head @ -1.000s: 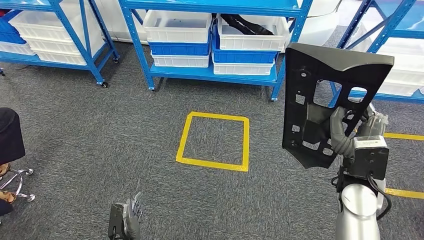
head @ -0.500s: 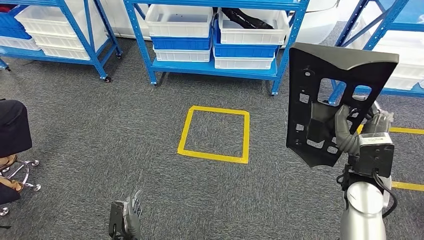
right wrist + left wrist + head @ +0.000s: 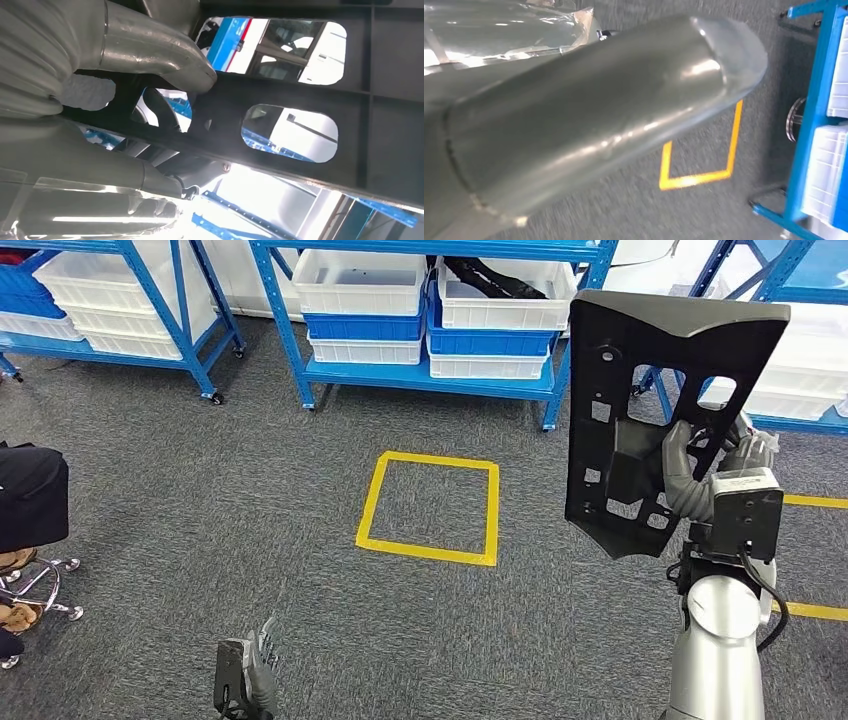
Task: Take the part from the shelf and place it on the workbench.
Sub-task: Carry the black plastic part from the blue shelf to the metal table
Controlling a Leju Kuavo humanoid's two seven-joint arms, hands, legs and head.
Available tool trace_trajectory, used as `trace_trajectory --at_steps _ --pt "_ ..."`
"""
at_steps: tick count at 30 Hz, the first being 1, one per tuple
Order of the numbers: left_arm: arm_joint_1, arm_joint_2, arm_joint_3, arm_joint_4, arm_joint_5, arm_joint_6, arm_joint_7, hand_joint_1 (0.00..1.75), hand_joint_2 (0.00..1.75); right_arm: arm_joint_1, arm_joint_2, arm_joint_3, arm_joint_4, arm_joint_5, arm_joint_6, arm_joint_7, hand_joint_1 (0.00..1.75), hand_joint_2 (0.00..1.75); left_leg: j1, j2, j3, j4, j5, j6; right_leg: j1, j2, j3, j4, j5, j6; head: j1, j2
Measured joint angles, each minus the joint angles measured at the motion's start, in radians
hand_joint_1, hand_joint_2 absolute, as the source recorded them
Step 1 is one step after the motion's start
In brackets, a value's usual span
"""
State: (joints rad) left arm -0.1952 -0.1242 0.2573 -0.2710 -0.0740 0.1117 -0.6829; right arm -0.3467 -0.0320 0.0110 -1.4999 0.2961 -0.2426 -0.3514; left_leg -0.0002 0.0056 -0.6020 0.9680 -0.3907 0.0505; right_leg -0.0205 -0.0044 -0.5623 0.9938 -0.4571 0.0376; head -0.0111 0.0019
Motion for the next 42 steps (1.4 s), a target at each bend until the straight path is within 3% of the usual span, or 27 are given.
trace_trajectory --at_steps 2,4,5,6,7,9,10,11,15,17,19,20,21,22,24,26,27,29,31,32,34,36,37,39,41,42 --pt "-0.004 -0.004 -0.003 -0.001 -0.023 0.043 0.0 0.0 0.0 0.001 0.004 -0.003 -0.001 -0.013 0.008 -0.003 1.75 1.75 0.006 -0.003 0.005 -0.017 0.012 0.002 0.0 0.001 -0.034 0.071 -0.042 -0.002 0.002 0.0" --pt "-0.007 -0.008 -0.005 -0.001 -0.02 0.048 0.0 0.0 0.0 0.011 0.007 -0.011 -0.001 -0.029 0.014 -0.009 1.75 1.75 0.006 -0.01 -0.001 -0.018 0.016 0.003 -0.002 0.002 -0.094 0.207 -0.104 -0.003 0.003 0.0" --pt "-0.008 -0.01 -0.004 -0.001 -0.013 0.046 0.001 0.0 0.0 0.02 0.009 -0.015 -0.001 -0.034 0.016 -0.012 1.75 1.75 0.006 -0.015 -0.005 -0.017 0.017 0.001 -0.003 0.002 -0.117 0.26 -0.122 0.0 0.004 0.0" --pt "-0.008 -0.012 -0.004 -0.001 -0.007 0.044 0.001 0.0 0.0 0.028 0.01 -0.018 -0.001 -0.037 0.017 -0.016 1.75 1.75 0.007 -0.02 -0.008 -0.015 0.018 0.0 -0.005 0.002 -0.122 0.277 -0.125 0.008 0.004 0.0" --pt "-0.008 -0.013 -0.004 -0.001 -0.002 0.044 0.001 0.0 0.0 0.034 0.011 -0.022 0.0 -0.038 0.019 -0.021 1.75 1.75 0.009 -0.026 -0.012 -0.012 0.019 -0.003 -0.008 0.002 -0.105 0.248 -0.109 0.018 0.004 0.0" --pt "-0.009 -0.016 -0.003 -0.001 0.004 0.045 0.001 0.0 0.0 0.041 0.014 -0.026 0.0 -0.041 0.02 -0.03 1.75 1.75 0.011 -0.038 -0.021 0.003 0.017 -0.011 -0.018 0.013 -0.033 0.113 -0.06 0.039 0.005 0.0" --pt "-0.009 -0.016 -0.003 -0.001 0.007 0.045 0.0 0.0 0.0 0.043 0.015 -0.027 0.0 -0.043 0.021 -0.033 1.75 1.75 0.01 -0.044 -0.027 0.013 0.015 -0.017 -0.021 0.021 -0.004 0.055 -0.042 0.04 0.005 0.0" --pt "-0.01 -0.016 -0.003 -0.002 0.01 0.047 0.0 0.0 0.0 0.046 0.017 -0.028 0.001 -0.044 0.022 -0.036 1.75 1.75 0.008 -0.048 -0.034 0.021 0.015 -0.024 -0.021 0.027 0.011 0.025 -0.034 0.035 0.005 0.0" --pt "-0.008 -0.014 -0.001 -0.003 0.019 0.058 -0.001 0.0 0.0 0.061 0.028 -0.032 0.002 -0.046 0.021 -0.039 1.75 1.75 0.011 -0.053 -0.052 0.033 0.016 -0.046 -0.015 0.018 0.006 0.023 -0.022 -0.001 -0.003 0.0" --pt "-0.008 -0.013 0.0 -0.003 0.02 0.061 -0.001 0.0 0.0 0.068 0.031 -0.036 -0.001 -0.047 0.018 -0.04 1.75 1.75 0.013 -0.033 -0.083 0.103 -0.033 -0.053 -0.017 0.008 0.002 0.021 -0.016 -0.016 -0.007 0.0" --pt "-0.009 -0.013 0.0 -0.004 0.02 0.062 -0.001 0.0 0.0 0.079 0.031 -0.042 -0.004 -0.047 0.014 -0.041 1.75 1.75 0.014 -0.015 -0.141 0.243 -0.11 -0.059 -0.013 -0.006 -0.004 0.022 -0.013 -0.025 -0.011 0.0" --pt "-0.008 -0.013 0.0 -0.004 0.02 0.063 -0.001 0.0 0.0 0.085 0.031 -0.045 -0.004 -0.047 0.013 -0.041 1.75 1.75 0.014 -0.012 -0.165 0.303 -0.136 -0.061 -0.011 -0.013 -0.007 0.022 -0.012 -0.027 -0.011 0.0" --pt "-0.008 -0.013 0.0 -0.004 0.02 0.064 -0.001 0.0 0.0 0.091 0.031 -0.049 -0.004 -0.047 0.011 -0.041 1.75 1.75 0.014 -0.01 -0.17 0.329 -0.143 -0.06 -0.009 -0.02 -0.009 0.022 -0.011 -0.029 -0.011 0.0" --pt "-0.008 -0.013 0.0 -0.004 0.019 0.064 -0.001 0.0 0.0 0.098 0.031 -0.052 -0.004 -0.048 0.009 -0.042 1.75 1.75 0.014 -0.008 -0.155 0.314 -0.132 -0.057 -0.007 -0.027 -0.01 0.022 -0.011 -0.029 -0.012 0.0" --pt "-0.008 -0.012 0.0 -0.004 0.02 0.066 -0.001 0.0 0.0 0.11 0.031 -0.06 -0.004 -0.051 0.003 -0.046 1.75 1.75 0.011 0.008 -0.069 0.181 -0.082 -0.045 -0.005 -0.04 -0.008 0.022 -0.01 -0.029 -0.012 0.0" --pt "-0.011 -0.01 0.0 -0.006 0.026 0.068 -0.001 0.0 0.0 0.12 0.031 -0.07 -0.005 -0.051 -0.011 -0.05 1.75 1.75 0.003 0.031 -0.001 0.067 -0.057 -0.035 0.002 -0.052 -0.007 0.022 -0.01 -0.026 -0.012 0.0" --pt "-0.013 -0.01 0.0 -0.008 0.029 0.069 -0.001 0.0 0.0 0.125 0.03 -0.076 -0.005 -0.051 -0.019 -0.051 1.75 1.75 -0.002 0.036 0.009 0.045 -0.057 -0.031 0.004 -0.059 -0.007 0.021 -0.01 -0.023 -0.012 0.0" --pt "-0.014 -0.009 0.0 -0.01 0.032 0.071 -0.001 0.0 0.0 0.135 0.029 -0.089 -0.003 -0.056 -0.032 -0.05 1.75 1.75 -0.007 0.021 0.006 0.04 -0.053 -0.023 0.005 -0.073 -0.004 0.016 -0.008 -0.012 -0.011 0.0" --pt "-0.015 -0.009 0.0 -0.011 0.033 0.074 -0.001 0.0 0.0 0.144 0.026 -0.102 -0.002 -0.064 -0.033 -0.05 1.75 1.75 -0.003 0.007 0.009 0.03 -0.043 -0.01 0.003 -0.063 -0.013 0.033 -0.022 -0.005 -0.01 0.0" --pt "-0.017 -0.01 0.001 -0.011 0.033 0.076 -0.001 0.0 0.0 0.147 0.024 -0.108 -0.001 -0.066 -0.033 -0.05 1.75 1.75 0.0 0.001 0.01 0.025 -0.037 -0.004 0.003 -0.046 -0.03 0.07 -0.042 -0.006 -0.008 0.0" --pt "-0.019 -0.012 0.001 -0.012 0.035 0.084 -0.001 0.0 0.0 0.158 0.02 -0.121 0.004 -0.067 -0.034 -0.05 1.75 1.75 0.001 -0.013 0.007 0.022 -0.031 0.004 0.002 -0.011 -0.091 0.201 -0.101 -0.013 -0.004 0.0" --pt "-0.018 -0.014 0.001 -0.012 0.037 0.101 -0.001 0.0 0.0 0.173 0.018 -0.133 0.009 -0.066 -0.036 -0.05 1.75 1.75 -0.002 -0.032 0.003 0.022 -0.028 0.007 0.002 0.0 -0.138 0.301 -0.132 -0.009 -0.001 0.0" --pt "-0.017 -0.015 0.001 -0.012 0.038 0.109 -0.001 0.0 0.0 0.181 0.018 -0.137 0.01 -0.066 -0.037 -0.05 1.75 1.75 -0.002 -0.042 0.002 0.023 -0.027 0.007 0.002 0.001 -0.135 0.295 -0.125 -0.004 -0.001 0.0" --pt "-0.016 -0.015 0.001 -0.012 0.044 0.121 0.0 0.0 0.0 0.192 0.018 -0.144 0.011 -0.065 -0.038 -0.05 1.75 1.75 -0.003 -0.061 0.002 0.023 -0.024 0.004 0.002 0.011 -0.069 0.168 -0.073 0.007 0.0 0.0" --pt "-0.016 -0.015 0.001 -0.012 0.051 0.128 0.0 0.0 0.0 0.197 0.018 -0.15 0.011 -0.065 -0.039 -0.05 1.75 1.75 -0.004 -0.077 0.0 0.024 -0.021 -0.004 0.005 0.035 -0.003 0.038 -0.029 0.002 -0.001 0.0" --pt "-0.016 -0.015 0.001 -0.012 0.055 0.131 0.0 0.0 0.0 0.198 0.018 -0.152 0.011 -0.064 -0.04 -0.05 1.75 1.75 -0.005 -0.083 -0.002 0.024 -0.019 -0.008 0.008 0.043 0.013 0.007 -0.019 -0.005 -0.001 0.0"
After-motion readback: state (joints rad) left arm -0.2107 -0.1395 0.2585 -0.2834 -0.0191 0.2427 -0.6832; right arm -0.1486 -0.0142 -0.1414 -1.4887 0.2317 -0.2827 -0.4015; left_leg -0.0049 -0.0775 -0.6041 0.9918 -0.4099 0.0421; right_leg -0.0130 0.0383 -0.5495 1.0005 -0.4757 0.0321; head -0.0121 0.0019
